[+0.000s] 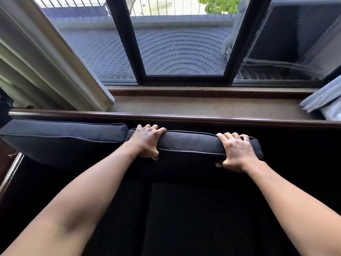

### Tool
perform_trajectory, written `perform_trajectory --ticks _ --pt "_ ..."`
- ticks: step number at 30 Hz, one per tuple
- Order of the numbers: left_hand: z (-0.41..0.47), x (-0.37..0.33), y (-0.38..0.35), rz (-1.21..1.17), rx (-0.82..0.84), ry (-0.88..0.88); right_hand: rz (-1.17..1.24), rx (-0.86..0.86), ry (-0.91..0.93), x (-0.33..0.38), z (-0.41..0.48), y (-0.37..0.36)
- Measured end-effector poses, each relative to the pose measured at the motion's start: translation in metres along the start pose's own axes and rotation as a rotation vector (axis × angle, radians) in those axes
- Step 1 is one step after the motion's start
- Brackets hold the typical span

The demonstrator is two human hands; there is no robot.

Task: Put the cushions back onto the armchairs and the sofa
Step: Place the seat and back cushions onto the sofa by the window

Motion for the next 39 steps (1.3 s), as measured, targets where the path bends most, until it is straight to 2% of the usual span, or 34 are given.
perform_trajectory --ticks 6,11,14,18,20,24,27,30,34,37,39 --pt "0.023 0.015 -0.016 -0.065 -0.023 0.007 -0.001 -0.023 0.027 -0.009 0.025 -0.016" --pt "0.016 0.009 -0.030 0.015 -0.113 -0.027 -0.057 -0.062 0.049 -0.014 0.029 -0.029" --pt "-0.001 -0.005 -0.041 0.078 -0.109 -0.007 -0.075 -0.096 -0.007 -0.011 0.020 -0.031" --pt "-0.022 -0.049 -0.049 0.038 -0.065 0.137 0.044 -0.208 -0.135 -0.009 -0.018 -0.045" --pt "-0.028 -0.082 -0.046 -0.006 -0.097 0.158 0.128 -0.260 -0.178 -0.007 -0.040 -0.054" --pt "-0.040 -0.164 -0.041 -0.077 -0.209 0.073 0.297 -0.331 -0.234 -0.027 -0.097 -0.072" --pt "-0.054 -0.239 -0.041 -0.099 -0.350 -0.009 0.408 -0.314 -0.283 -0.072 -0.152 -0.104" --pt "-0.062 -0.325 -0.049 -0.134 -0.404 -0.056 0.499 -0.272 -0.366 -0.142 -0.211 -0.148" --pt "-0.058 -0.445 -0.085 -0.279 -0.296 -0.022 0.575 -0.198 -0.477 -0.246 -0.283 -0.205" --pt "-0.043 -0.530 -0.129 -0.448 -0.084 0.062 0.570 -0.123 -0.536 -0.320 -0.330 -0.242" --pt "-0.029 -0.578 -0.158 -0.582 -0.011 0.108 0.559 -0.079 -0.560 -0.364 -0.352 -0.267"
Point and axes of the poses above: each hand's wrist, its own z-axis towards the middle knuckle, its own y-axis out of the back of the hand, x = y × z, the point moved 9 cm from there along z, towards the middle knuckle, and after that the axes turned 5 degrees about x, right-handed, at the moved point
